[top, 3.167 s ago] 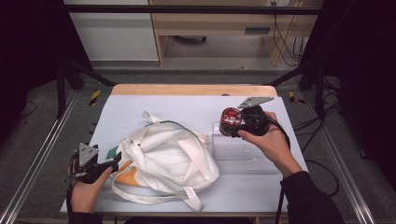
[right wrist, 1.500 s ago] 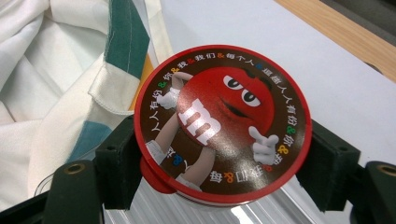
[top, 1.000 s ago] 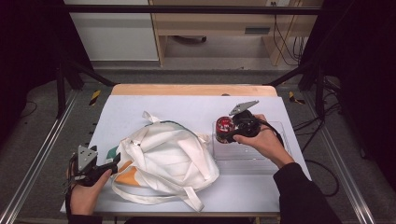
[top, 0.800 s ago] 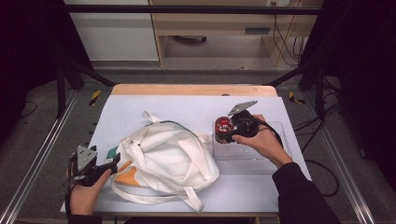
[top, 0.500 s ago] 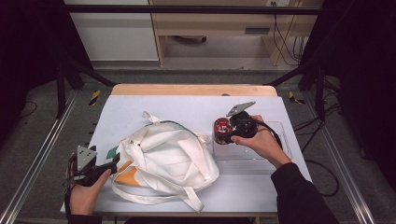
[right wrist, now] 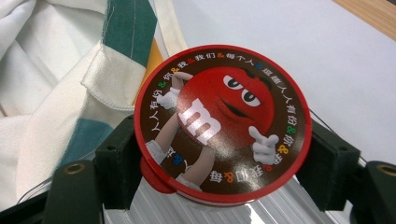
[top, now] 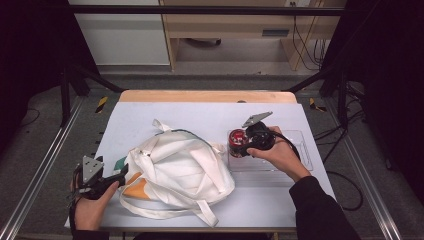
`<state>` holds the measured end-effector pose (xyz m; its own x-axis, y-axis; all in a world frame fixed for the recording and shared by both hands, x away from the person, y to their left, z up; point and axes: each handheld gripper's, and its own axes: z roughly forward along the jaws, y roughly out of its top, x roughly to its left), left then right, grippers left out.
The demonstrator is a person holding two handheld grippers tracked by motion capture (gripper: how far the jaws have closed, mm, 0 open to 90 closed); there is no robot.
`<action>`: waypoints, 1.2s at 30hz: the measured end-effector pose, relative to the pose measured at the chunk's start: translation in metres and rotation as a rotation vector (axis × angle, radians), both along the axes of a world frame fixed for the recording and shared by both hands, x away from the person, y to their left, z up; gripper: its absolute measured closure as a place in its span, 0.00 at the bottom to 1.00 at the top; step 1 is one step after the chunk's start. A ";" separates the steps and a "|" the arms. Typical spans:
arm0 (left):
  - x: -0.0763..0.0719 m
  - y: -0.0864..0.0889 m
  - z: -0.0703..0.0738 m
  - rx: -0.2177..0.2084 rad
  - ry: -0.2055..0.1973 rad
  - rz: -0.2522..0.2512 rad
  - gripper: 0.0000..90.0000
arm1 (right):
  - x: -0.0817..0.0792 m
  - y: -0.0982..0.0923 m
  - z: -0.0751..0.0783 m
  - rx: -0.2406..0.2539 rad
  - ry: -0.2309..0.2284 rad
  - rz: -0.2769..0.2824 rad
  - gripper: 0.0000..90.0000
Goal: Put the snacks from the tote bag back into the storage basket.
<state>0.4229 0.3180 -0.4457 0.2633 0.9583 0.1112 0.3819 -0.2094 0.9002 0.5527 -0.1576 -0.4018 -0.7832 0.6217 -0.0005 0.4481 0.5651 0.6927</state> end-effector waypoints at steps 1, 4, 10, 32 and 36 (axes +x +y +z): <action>0.000 0.000 0.000 0.000 0.000 0.000 0.12 | 0.000 0.000 0.000 0.000 0.001 -0.004 0.29; 0.000 0.000 0.000 0.000 -0.001 0.000 0.12 | 0.001 0.000 0.000 0.000 0.003 0.000 0.29; 0.000 0.000 0.000 0.000 -0.002 0.001 0.12 | 0.002 0.000 -0.002 -0.004 0.013 -0.003 0.29; 0.000 0.001 0.001 0.002 -0.001 0.001 0.12 | 0.004 0.002 -0.008 -0.025 0.038 0.006 0.29; 0.000 0.001 0.001 0.002 -0.001 0.001 0.12 | 0.005 0.002 -0.010 -0.035 0.038 0.009 0.29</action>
